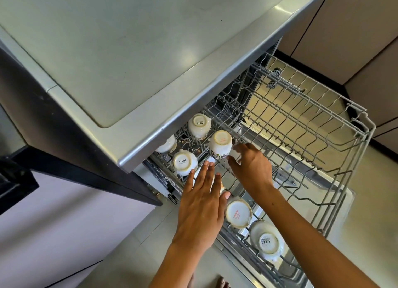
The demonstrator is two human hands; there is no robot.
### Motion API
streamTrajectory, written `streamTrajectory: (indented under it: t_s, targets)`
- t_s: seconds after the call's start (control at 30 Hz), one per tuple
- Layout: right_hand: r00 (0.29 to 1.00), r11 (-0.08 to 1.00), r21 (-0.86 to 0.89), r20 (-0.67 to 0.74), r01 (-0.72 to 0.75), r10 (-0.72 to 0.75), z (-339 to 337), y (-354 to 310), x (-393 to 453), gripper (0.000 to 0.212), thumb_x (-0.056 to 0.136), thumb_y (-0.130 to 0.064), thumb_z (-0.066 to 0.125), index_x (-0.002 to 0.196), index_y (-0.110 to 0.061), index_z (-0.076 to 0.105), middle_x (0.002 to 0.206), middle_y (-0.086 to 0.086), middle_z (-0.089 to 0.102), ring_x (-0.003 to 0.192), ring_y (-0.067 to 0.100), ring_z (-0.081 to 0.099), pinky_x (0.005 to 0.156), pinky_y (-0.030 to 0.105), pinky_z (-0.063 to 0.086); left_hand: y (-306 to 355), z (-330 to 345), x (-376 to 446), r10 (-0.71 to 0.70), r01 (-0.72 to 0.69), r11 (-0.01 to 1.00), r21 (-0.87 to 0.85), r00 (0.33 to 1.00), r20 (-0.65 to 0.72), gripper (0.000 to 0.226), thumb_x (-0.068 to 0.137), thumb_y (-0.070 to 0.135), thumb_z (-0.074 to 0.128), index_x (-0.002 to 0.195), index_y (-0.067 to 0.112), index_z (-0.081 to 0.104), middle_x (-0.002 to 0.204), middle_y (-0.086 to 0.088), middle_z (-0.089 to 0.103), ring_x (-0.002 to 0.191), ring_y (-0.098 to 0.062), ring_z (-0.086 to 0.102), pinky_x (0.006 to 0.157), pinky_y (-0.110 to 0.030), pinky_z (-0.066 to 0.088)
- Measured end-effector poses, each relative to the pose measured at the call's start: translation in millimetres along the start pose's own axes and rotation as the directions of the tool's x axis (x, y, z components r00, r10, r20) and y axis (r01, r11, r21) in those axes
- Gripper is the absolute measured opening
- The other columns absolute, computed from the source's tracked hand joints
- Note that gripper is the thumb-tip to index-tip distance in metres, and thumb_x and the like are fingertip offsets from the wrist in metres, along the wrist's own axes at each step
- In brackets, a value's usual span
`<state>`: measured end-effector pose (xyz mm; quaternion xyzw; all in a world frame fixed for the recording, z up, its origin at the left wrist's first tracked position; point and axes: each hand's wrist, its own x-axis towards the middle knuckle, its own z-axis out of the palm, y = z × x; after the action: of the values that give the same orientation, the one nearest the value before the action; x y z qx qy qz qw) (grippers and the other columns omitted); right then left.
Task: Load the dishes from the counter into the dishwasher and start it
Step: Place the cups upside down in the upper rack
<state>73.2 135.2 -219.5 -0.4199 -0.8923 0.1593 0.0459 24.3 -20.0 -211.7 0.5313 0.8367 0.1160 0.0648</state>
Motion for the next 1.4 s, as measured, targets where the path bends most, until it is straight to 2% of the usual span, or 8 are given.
streamTrajectory:
  t_s: [0.1, 0.23, 0.47, 0.6, 0.83, 1.07, 1.27, 1.4]
  targets:
    - [1.000, 0.997, 0.072, -0.019, -0.021, 0.022, -11, -3, -14, 0.022, 0.089, -0.029, 0.058, 0.107, -0.018, 0.063, 0.097, 0.001, 0.070, 0.076, 0.019, 0.067, 0.060, 0.027, 0.051, 0, -5, 0, -0.005, 0.007, 1.000, -0.024, 0.997, 0.080, 0.056, 0.099, 0.041, 0.019, 0.128, 0.012, 0.058, 0.143, -0.010, 0.043, 0.140, -0.022, 0.025, 0.113, -0.041, 0.011]
    - [0.999, 0.992, 0.125, -0.037, 0.037, -0.032, -44, -16, -36, 0.013, 0.088, -0.024, 0.059, 0.093, -0.018, 0.069, 0.086, -0.001, 0.072, 0.071, 0.019, 0.067, 0.059, 0.024, 0.048, 2, -33, -7, 0.015, -0.005, 0.969, -0.248, 0.999, 0.041, 0.074, 0.090, 0.059, -0.002, 0.145, 0.024, 0.034, 0.156, 0.003, 0.010, 0.142, -0.007, -0.011, 0.113, -0.024, -0.011]
    - [0.942, 0.935, 0.142, -0.132, 0.325, -0.308, -198, -87, -92, 0.017, 0.090, -0.035, 0.054, 0.090, -0.022, 0.066, 0.083, -0.007, 0.068, 0.070, 0.012, 0.063, 0.056, 0.024, 0.048, 4, -181, -85, 0.087, -0.134, 0.955, -0.266, 0.979, -0.183, 0.045, 0.098, 0.046, 0.028, 0.135, 0.030, 0.048, 0.149, 0.012, 0.032, 0.140, -0.004, 0.017, 0.111, -0.016, 0.013]
    - [0.892, 0.833, 0.320, -0.191, 0.452, -0.410, -275, -173, -137, 0.027, 0.084, -0.045, 0.047, 0.088, -0.025, 0.066, 0.083, -0.007, 0.069, 0.076, 0.015, 0.065, 0.064, 0.035, 0.052, -12, -284, -143, -0.028, -0.028, 0.977, -0.213, 0.967, -0.253, 0.044, 0.099, 0.051, 0.023, 0.131, 0.031, 0.044, 0.145, 0.007, 0.040, 0.139, -0.004, 0.020, 0.106, -0.016, 0.018]
    - [0.749, 0.533, 0.573, -0.241, 0.623, -0.618, -321, -327, -175, 0.012, 0.087, -0.033, 0.061, 0.087, -0.024, 0.069, 0.078, -0.009, 0.070, 0.071, 0.006, 0.064, 0.069, 0.033, 0.054, -50, -391, -251, -0.442, 0.390, 0.895, -0.214, 0.723, -0.530, 0.056, 0.091, 0.055, 0.029, 0.128, 0.023, 0.056, 0.147, 0.007, 0.033, 0.141, -0.003, 0.014, 0.112, -0.019, 0.011]
    - [0.564, 0.340, 0.596, -0.236, 0.727, -0.791, -274, -478, -187, 0.007, 0.084, -0.026, 0.065, 0.086, -0.022, 0.071, 0.078, -0.010, 0.070, 0.070, 0.003, 0.064, 0.068, 0.028, 0.053, -148, -432, -333, -0.606, 0.623, 0.742, -0.246, 0.467, -0.645, 0.050, 0.091, 0.045, 0.036, 0.126, 0.017, 0.058, 0.145, -0.003, 0.040, 0.139, -0.015, 0.025, 0.110, -0.028, 0.020]
    - [0.483, 0.279, 0.572, -0.240, 0.771, -0.842, -208, -616, -196, 0.011, 0.086, -0.028, 0.063, 0.092, -0.020, 0.069, 0.081, -0.008, 0.070, 0.070, 0.003, 0.062, 0.066, 0.022, 0.054, -280, -450, -380, -0.678, 0.731, 0.642, -0.231, 0.402, -0.615, 0.058, 0.090, 0.046, 0.029, 0.127, 0.012, 0.057, 0.144, -0.011, 0.040, 0.139, -0.020, 0.023, 0.112, -0.040, 0.025]
    - [0.463, 0.279, 0.576, -0.199, 0.768, -0.863, -166, -679, -201, 0.013, 0.086, -0.028, 0.063, 0.091, -0.018, 0.070, 0.081, -0.005, 0.070, 0.071, 0.005, 0.062, 0.066, 0.026, 0.055, -362, -464, -397, -0.752, 0.809, 0.552, -0.204, 0.376, -0.542, 0.048, 0.097, 0.037, 0.039, 0.138, 0.013, 0.044, 0.152, -0.008, 0.027, 0.143, -0.019, 0.013, 0.115, -0.033, 0.011]
